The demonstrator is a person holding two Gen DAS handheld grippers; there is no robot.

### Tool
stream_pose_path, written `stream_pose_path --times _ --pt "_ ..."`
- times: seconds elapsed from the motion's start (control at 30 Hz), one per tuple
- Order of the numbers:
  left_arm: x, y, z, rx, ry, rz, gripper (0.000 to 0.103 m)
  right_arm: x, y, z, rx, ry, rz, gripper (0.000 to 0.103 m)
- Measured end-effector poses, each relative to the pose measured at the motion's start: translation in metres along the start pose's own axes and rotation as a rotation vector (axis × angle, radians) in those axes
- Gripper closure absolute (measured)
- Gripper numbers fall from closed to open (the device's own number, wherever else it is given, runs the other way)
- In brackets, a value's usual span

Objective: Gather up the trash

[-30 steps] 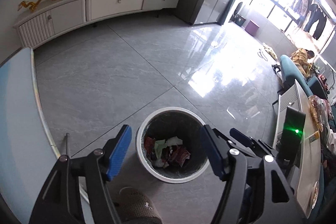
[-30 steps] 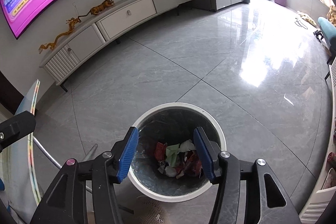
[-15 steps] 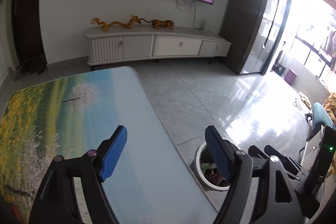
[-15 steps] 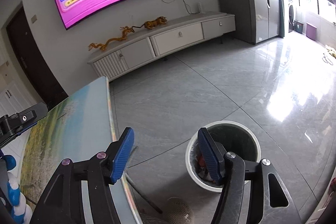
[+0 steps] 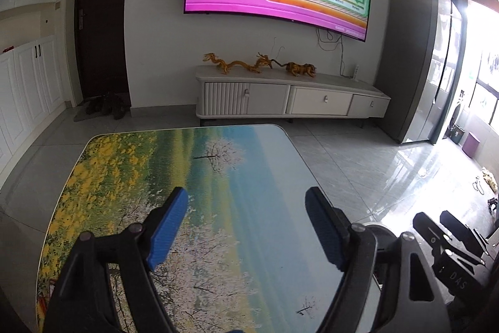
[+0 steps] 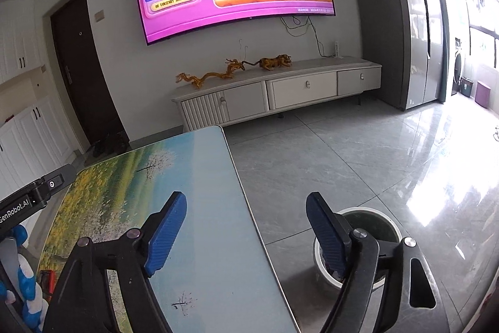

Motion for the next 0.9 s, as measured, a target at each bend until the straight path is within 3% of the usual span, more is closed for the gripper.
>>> stream_pose_path --times 0.37,0.7,0.9 --pt "0.003 -0.014 0.020 0.056 0.010 -0.025 0.012 -0.017 -0.013 0.003 0.047 -0.049 0.059 0.007" --pt "0.001 -0.018 0.016 0.107 0.055 -0.030 0.007 -0.013 -0.023 -0.002 0.034 -0.059 0.057 0.005" --pt "-0.002 -0.022 0.010 0.089 0.060 -0.032 0.007 -0.012 -0.025 -0.006 0.023 -0.063 0.055 0.005"
Point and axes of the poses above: each gripper's, at about its wrist camera, not at the fingertips, and z roughly against the way its jaws point, x to its right, y to its top, the point moved 6 cm from there along -z, roughly the way its jaws point, and after that the axes turned 4 degrees about x, right-handed, at the moved point
